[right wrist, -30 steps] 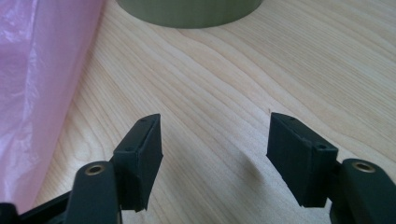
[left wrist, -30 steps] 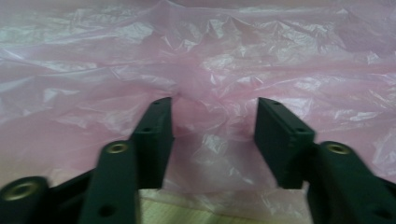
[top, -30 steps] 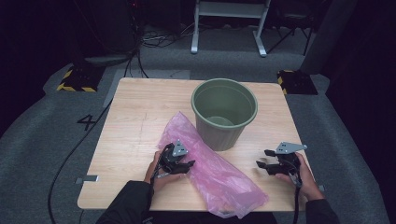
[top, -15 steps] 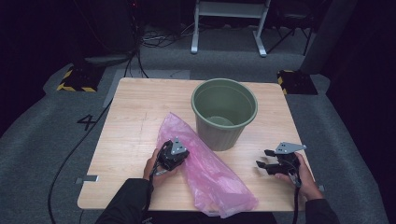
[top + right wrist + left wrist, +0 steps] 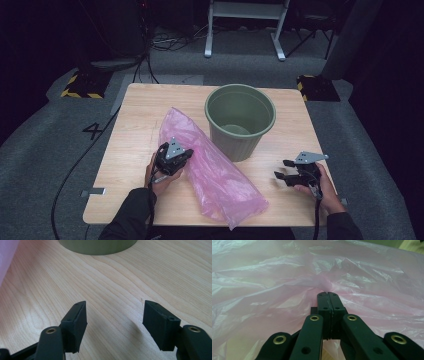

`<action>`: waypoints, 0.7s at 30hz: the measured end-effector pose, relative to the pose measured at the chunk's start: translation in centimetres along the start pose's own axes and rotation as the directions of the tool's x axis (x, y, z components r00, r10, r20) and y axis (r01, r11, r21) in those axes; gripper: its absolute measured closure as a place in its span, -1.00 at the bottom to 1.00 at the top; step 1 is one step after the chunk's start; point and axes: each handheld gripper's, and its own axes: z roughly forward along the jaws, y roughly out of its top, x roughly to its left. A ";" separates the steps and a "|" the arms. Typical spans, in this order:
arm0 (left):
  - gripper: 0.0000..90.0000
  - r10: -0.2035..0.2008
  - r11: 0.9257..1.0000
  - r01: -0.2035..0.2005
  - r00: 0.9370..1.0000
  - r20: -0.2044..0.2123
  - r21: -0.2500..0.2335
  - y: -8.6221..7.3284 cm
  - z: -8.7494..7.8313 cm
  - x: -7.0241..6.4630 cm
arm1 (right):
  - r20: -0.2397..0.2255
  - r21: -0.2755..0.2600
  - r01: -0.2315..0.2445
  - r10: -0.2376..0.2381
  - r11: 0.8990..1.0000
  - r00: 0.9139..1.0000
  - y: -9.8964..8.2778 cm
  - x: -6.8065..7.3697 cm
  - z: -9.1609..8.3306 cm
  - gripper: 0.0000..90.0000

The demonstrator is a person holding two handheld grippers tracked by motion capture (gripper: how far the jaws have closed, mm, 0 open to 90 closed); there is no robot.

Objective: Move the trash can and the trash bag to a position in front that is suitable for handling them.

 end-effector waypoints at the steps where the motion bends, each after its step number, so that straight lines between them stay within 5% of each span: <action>1: 0.98 -0.002 1.000 0.002 1.000 0.001 -0.007 0.1 -0.2 0.1 | -0.002 -0.003 -0.001 0.001 1.000 1.000 0.0 0.0 0.0 -0.20; 21: 0.99 -0.002 0.987 -0.001 1.000 -0.017 -0.160 2.2 -3.2 0.7 | 0.002 -0.022 -0.020 0.020 1.000 1.000 0.2 -0.2 -0.1 -0.20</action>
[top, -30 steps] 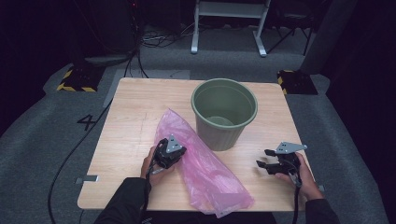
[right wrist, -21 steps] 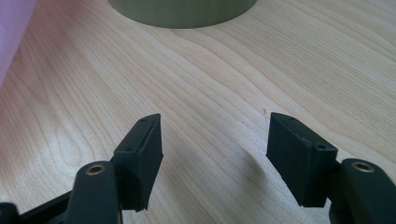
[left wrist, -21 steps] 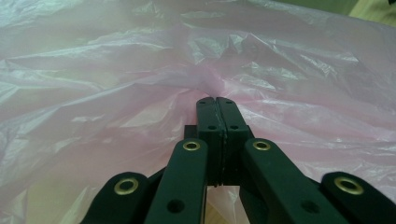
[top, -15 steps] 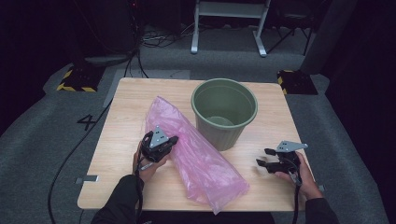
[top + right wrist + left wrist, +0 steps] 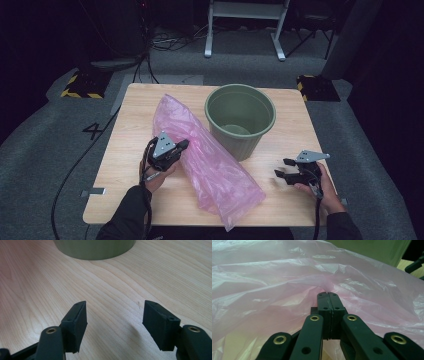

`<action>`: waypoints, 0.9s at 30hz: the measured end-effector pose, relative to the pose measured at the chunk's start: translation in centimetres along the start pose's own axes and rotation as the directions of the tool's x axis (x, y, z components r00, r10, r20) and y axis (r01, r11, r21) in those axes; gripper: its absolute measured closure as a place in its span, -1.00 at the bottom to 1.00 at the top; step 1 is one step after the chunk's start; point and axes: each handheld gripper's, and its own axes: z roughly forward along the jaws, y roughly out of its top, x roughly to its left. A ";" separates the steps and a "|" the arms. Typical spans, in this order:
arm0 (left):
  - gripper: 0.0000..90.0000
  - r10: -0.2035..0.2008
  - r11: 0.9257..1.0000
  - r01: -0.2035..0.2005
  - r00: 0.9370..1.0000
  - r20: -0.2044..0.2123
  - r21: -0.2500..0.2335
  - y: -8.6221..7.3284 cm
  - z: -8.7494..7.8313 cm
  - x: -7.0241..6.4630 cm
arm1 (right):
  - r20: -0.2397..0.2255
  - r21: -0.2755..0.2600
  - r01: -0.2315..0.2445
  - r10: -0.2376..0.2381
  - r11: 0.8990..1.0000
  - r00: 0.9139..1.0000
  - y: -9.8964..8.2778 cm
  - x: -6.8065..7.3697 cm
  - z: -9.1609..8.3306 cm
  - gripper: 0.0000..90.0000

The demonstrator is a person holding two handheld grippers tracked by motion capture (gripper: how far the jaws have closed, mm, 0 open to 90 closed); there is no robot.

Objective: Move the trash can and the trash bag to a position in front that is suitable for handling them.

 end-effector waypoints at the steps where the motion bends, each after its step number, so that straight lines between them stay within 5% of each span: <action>1: 0.99 0.000 1.000 0.000 1.000 0.000 0.000 0.0 0.0 0.0 | 0.000 0.000 0.000 0.000 1.000 1.000 0.0 0.0 0.0 -0.20; 27: 0.99 -0.008 0.999 0.008 1.000 0.001 -0.047 0.8 -0.9 0.1 | 0.003 -0.009 -0.005 0.005 1.000 1.000 0.1 -0.1 -0.1 -0.20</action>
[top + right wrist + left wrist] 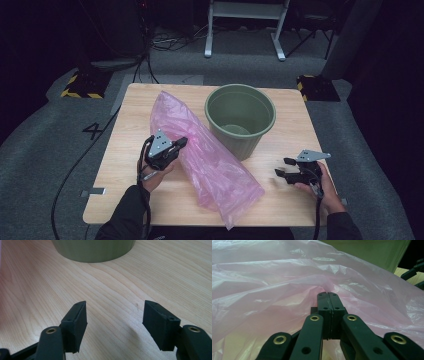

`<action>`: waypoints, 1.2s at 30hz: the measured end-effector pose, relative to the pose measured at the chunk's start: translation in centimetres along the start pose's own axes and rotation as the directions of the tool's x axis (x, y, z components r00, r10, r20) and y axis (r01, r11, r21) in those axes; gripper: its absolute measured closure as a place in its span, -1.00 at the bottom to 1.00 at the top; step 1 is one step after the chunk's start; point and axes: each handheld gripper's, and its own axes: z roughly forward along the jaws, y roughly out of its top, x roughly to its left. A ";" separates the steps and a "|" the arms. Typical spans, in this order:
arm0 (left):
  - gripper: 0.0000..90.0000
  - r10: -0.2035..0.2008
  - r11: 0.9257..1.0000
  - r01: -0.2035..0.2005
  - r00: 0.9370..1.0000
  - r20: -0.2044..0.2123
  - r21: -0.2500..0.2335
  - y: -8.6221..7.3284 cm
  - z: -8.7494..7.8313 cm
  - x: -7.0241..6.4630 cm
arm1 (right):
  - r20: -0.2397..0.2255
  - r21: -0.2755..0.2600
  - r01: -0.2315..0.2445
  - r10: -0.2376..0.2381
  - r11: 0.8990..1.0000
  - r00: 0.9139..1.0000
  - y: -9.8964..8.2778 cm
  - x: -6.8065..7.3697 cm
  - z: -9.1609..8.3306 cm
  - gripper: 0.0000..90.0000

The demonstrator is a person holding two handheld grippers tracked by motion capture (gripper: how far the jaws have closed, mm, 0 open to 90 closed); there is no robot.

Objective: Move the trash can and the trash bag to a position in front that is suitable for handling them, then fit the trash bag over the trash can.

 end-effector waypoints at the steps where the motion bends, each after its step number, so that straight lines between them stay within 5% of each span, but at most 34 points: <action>1: 0.99 -0.002 1.000 0.002 1.000 0.003 -0.007 0.1 0.0 0.0 | 0.002 0.003 0.001 -0.001 1.000 1.000 0.0 0.0 0.0 -0.20; 22: 0.99 0.016 0.998 -0.016 1.000 -0.001 -0.069 1.7 -0.6 -0.3 | 0.003 -0.012 0.001 -0.001 1.000 1.000 0.2 0.0 -0.3 -0.20; 36: 0.99 0.045 0.992 -0.041 0.999 0.030 -0.123 4.0 -1.1 -0.6 | 0.005 -0.081 -0.002 0.002 0.997 1.000 1.0 0.1 -2.0 -0.22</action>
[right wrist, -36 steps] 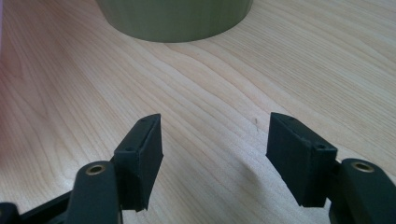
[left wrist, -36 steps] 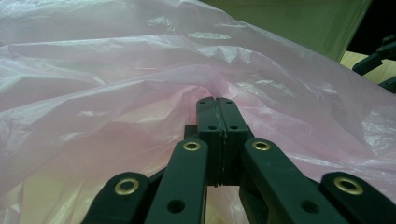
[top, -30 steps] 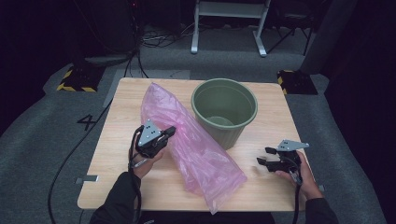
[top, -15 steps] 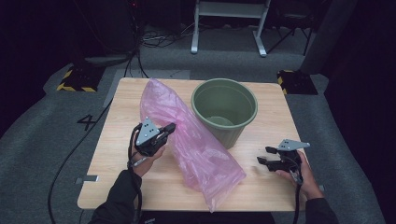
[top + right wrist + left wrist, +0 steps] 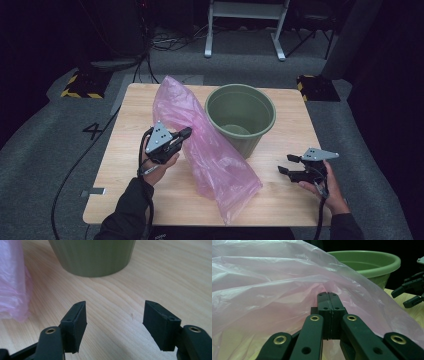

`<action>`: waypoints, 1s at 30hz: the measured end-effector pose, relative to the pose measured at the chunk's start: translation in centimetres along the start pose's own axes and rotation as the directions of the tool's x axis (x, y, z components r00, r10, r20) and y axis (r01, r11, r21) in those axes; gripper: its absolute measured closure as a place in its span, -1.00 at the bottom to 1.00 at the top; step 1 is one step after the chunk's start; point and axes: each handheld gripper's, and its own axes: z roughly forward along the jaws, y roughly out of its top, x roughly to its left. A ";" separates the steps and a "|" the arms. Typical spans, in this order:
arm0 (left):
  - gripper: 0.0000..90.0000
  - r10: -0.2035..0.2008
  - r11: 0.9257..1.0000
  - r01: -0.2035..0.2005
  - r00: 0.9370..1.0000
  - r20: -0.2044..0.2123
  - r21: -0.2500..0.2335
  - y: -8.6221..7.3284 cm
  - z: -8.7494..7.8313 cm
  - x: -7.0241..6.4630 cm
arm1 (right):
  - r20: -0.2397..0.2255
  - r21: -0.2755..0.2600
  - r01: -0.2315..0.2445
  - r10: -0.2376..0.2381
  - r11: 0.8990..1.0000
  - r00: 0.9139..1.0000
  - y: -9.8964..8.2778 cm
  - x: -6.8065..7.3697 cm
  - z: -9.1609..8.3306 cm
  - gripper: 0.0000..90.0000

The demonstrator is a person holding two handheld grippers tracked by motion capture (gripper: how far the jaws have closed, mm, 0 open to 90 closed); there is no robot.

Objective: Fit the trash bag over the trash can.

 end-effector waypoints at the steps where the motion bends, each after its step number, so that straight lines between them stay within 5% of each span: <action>1: 0.99 0.002 1.000 -0.002 1.000 -0.002 -0.004 0.2 -0.2 0.0 | 0.000 -0.012 -0.001 0.001 1.000 1.000 0.2 0.1 -0.3 -0.23; 10: 0.99 0.041 0.999 -0.040 0.999 0.006 -0.030 1.9 -0.6 -0.1 | 0.019 -0.139 0.041 -0.039 0.989 0.999 3.0 0.7 -3.2 -0.26; 15: 0.99 0.053 0.998 -0.052 0.999 0.007 -0.043 2.7 -0.2 -0.3 | 0.037 -0.229 0.079 -0.072 0.970 0.997 6.4 1.3 -4.9 -0.27; 30: 0.99 0.096 0.993 -0.091 0.993 0.071 -0.073 5.1 1.8 -1.1 | 0.017 -0.272 0.164 -0.166 0.948 0.986 11.6 4.0 -3.9 -0.29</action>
